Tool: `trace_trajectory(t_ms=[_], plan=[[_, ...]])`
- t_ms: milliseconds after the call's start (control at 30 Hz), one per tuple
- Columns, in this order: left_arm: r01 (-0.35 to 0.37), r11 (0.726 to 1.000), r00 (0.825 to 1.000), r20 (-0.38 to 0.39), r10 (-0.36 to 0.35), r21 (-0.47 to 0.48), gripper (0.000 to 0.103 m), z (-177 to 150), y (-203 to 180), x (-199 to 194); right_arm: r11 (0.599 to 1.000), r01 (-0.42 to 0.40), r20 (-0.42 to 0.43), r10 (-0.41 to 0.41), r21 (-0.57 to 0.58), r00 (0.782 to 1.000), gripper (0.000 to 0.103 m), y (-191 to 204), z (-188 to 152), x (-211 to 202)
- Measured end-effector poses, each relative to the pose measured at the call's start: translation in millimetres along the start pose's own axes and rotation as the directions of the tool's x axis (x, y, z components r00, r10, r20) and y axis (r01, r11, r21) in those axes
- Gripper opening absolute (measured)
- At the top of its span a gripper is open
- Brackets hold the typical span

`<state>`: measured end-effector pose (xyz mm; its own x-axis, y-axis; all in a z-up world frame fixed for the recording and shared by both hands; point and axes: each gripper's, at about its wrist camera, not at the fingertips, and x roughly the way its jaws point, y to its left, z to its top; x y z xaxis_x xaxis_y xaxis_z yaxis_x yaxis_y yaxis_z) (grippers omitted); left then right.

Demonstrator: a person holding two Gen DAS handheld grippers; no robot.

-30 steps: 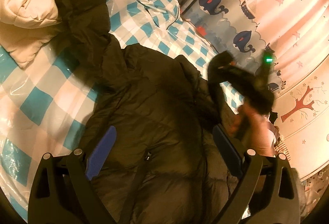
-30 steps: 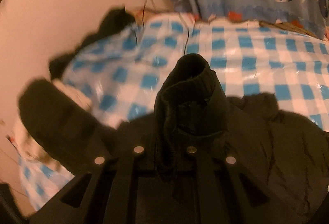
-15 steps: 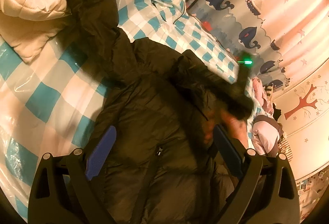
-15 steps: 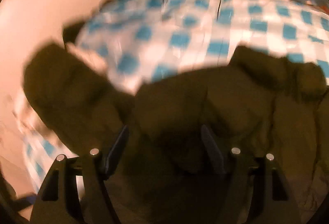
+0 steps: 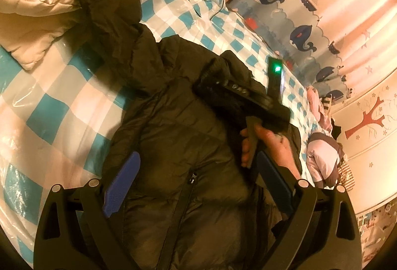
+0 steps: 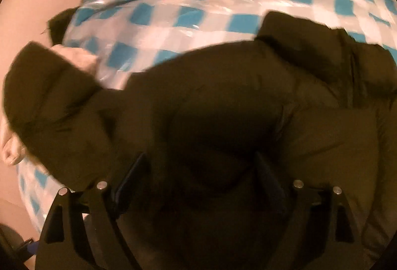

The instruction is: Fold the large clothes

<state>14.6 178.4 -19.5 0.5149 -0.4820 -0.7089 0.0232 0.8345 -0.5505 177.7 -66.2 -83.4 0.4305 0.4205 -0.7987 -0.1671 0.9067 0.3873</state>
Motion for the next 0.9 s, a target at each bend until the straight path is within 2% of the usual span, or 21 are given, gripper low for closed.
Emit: trace_trajectory(t_ms=[67,167,233,300,367,400,433,467,500,533,567,600,667,700,733,800,867,900], plan=[[-0.007,1.0,1.0,0.002,0.007,0.005,0.091,-0.3,-0.3,-0.2,1.0,-0.029,0.068,0.029,0.001,0.997,0.085,-0.9,-4.8,-25.2],[-0.015,1.0,1.0,0.01,0.016,-0.012,0.091,0.7,3.2,-1.6,1.0,0.009,0.222,-0.016,0.03,0.975,0.085,-17.0,-21.7,-83.6],[-0.02,1.0,1.0,0.014,0.021,-0.024,0.091,1.6,6.3,-1.9,0.991,0.089,0.312,-0.117,0.102,0.943,0.085,-45.5,-44.4,-124.8],[-0.028,0.999,0.999,0.014,0.028,-0.027,0.091,2.0,7.4,-1.0,0.968,0.155,0.355,-0.217,0.196,0.909,0.086,-80.4,-67.9,-154.7],[-0.034,0.999,0.999,0.023,0.034,-0.024,0.091,2.5,6.8,-0.5,0.933,0.203,0.343,-0.303,0.298,0.889,0.088,-116.5,-90.2,-170.9],[-0.037,0.999,0.999,0.029,0.037,-0.024,0.091,2.6,6.3,-1.1,0.904,0.234,0.283,-0.343,0.357,0.896,0.088,-141.7,-103.8,-170.0],[-0.042,0.999,0.998,0.046,0.043,-0.021,0.091,3.6,5.3,-2.8,0.892,0.241,0.177,-0.327,0.381,0.928,0.088,-161.9,-110.4,-156.3],[-0.044,0.999,0.997,0.065,0.046,-0.021,0.091,4.7,4.8,-5.7,0.902,0.233,0.067,-0.275,0.364,0.959,0.088,-174.6,-115.9,-138.8],[-0.049,0.999,0.994,0.093,0.05,-0.019,0.091,5.8,4.0,-10.2,0.911,0.243,0.058,-0.277,0.334,0.959,0.088,-173.2,-117.7,-135.3],[-0.06,0.998,0.987,0.147,0.061,-0.013,0.091,8.3,3.0,-19.9,0.917,0.247,0.082,-0.285,0.314,0.955,0.088,-168.2,-120.3,-141.7],[-0.071,0.997,0.975,0.212,0.072,-0.011,0.091,11.2,3.5,-33.0,0.925,0.216,0.13,-0.266,0.312,0.955,0.088,-162.6,-124.3,-153.6],[-0.078,0.997,0.963,0.258,0.078,-0.012,0.091,13.9,5.3,-44.1,0.939,0.154,0.215,-0.226,0.307,0.95,0.088,-152.9,-132.1,-171.7],[-0.063,0.998,0.917,0.394,0.061,-0.007,0.091,27.0,13.3,-82.5,0.956,0.123,0.278,-0.198,0.267,0.94,0.089,-135.4,-145.3,-187.0],[-0.056,0.998,0.901,0.431,0.053,-0.005,0.091,34.1,17.5,-95.9,0.967,0.091,0.31,-0.164,0.237,0.937,0.091,-124.0,-158.5,-192.6],[-0.061,0.998,0.874,0.482,0.065,-0.024,0.091,50.4,28.6,-117.8,0.973,0.063,0.335,-0.137,0.224,0.932,0.093,-118.2,-172.4,-196.6],[-0.046,0.997,0.851,0.521,0.068,-0.055,0.091,84.8,49.3,-144.1,0.978,0.026,0.356,-0.1,0.206,0.929,0.093,-113.5,-195.9,-194.3],[-0.042,0.995,0.848,0.524,0.083,-0.089,0.091,119.3,68.5,-162.4,0.976,0.016,0.332,-0.091,0.219,0.939,0.093,-120.4,-215.2,-181.9],[-0.058,0.992,0.845,0.524,0.111,-0.116,0.091,138.0,79.2,-171.5,0.962,-0.001,0.294,-0.083,0.273,0.952,0.093,-125.8,-214.3,-174.9]])
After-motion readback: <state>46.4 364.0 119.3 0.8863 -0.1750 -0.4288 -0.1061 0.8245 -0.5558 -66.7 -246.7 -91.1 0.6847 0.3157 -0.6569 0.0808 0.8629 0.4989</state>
